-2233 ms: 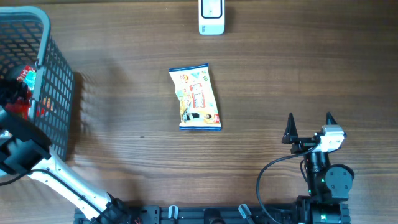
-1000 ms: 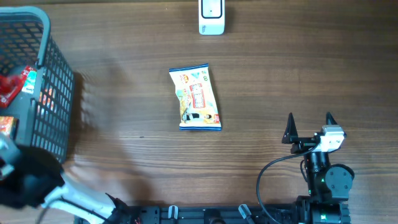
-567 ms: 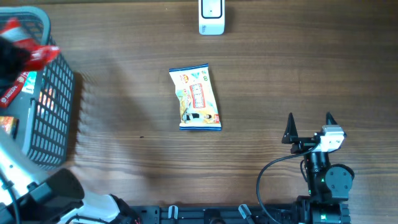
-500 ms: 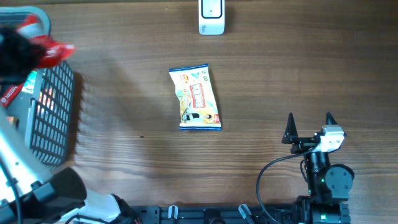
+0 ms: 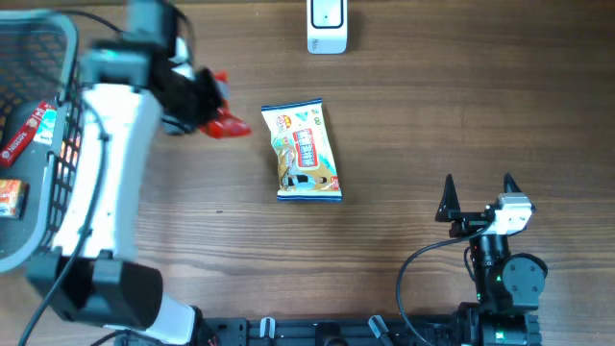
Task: Scan the item barcode
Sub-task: 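Carry the red bag out and lower it beside the cream bag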
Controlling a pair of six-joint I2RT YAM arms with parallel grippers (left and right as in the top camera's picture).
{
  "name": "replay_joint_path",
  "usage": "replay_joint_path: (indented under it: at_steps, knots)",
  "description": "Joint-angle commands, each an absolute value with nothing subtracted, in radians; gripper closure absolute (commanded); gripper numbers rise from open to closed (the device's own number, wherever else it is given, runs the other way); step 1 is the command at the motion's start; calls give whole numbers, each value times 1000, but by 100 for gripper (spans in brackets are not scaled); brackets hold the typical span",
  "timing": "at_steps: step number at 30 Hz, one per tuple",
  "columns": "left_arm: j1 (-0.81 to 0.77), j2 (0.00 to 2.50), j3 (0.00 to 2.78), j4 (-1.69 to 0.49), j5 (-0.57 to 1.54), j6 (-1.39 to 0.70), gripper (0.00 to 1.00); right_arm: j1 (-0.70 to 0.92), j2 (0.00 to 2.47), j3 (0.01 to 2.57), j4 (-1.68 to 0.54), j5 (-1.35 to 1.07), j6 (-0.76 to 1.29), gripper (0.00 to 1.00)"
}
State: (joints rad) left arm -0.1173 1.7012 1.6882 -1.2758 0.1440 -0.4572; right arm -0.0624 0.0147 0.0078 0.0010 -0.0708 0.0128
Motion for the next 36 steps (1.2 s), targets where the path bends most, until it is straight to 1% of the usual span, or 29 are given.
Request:
replay_joint_path:
  at_steps: [1,5,9,10,11,12,13,14,15,16,19,22,25,27,28,29,30,31,32,34,35,36]
  knots:
    - [-179,1691,1454,-1109,78,-613,96,-67,7,5,4,-79,2,0]
    - [-214,1691,1265,-876,120,-619,96,-67,7,5,3,-79,2,0]
    - [-221,1691,1179,-750,113,-617,95,-67,7,5,3,-79,2,0]
    - [-220,1691,1166,-728,106,-617,89,-67,7,5,3,-79,2,0]
    - [-220,1691,1163,-720,102,-614,78,-67,7,5,4,-79,2,0]
    - [-220,1691,1163,-715,95,-614,60,-67,7,5,3,-79,2,0]
    - [-220,1691,1163,-709,95,-613,37,-67,7,5,4,-79,2,0]
    - [-220,1691,1163,-704,96,-610,30,-67,7,5,3,-79,2,0]
    - [-220,1691,1163,-698,96,-609,25,-67,7,5,4,-79,2,0]
    - [-220,1691,1163,-693,96,-607,12,-67,7,5,3,-79,2,0]
    - [-220,1690,1182,-685,96,-601,5,-67,7,5,4,-79,2,0]
    - [-220,1678,1268,-719,122,-523,3,-67,7,5,4,-79,2,0]
    - [-220,1654,1397,-813,113,-469,3,-67,7,5,4,-79,2,0]
    - [-220,1639,1486,-886,54,-467,4,-67,7,5,4,-79,2,0]
    - [-220,1631,1531,-926,6,-467,5,-67,7,5,4,-79,2,0]
    - [-220,1625,1557,-952,-35,-467,9,-67,7,5,3,-79,2,0]
    - [-220,1619,1567,-963,-66,-468,30,-67,7,5,4,-79,2,0]
    - [-220,1614,1567,-966,-85,-474,42,-67,7,5,4,-79,2,0]
    - [-220,1614,1567,-971,-95,-484,60,-67,7,5,4,-79,2,0]
    - [-220,1629,1559,-975,-94,-513,81,-67,7,5,3,-79,2,0]
    - [-221,1640,1551,-979,-95,-533,95,-67,7,5,4,-79,2,0]
    - [-221,1654,1541,-981,-94,-547,96,-67,7,5,3,-79,2,0]
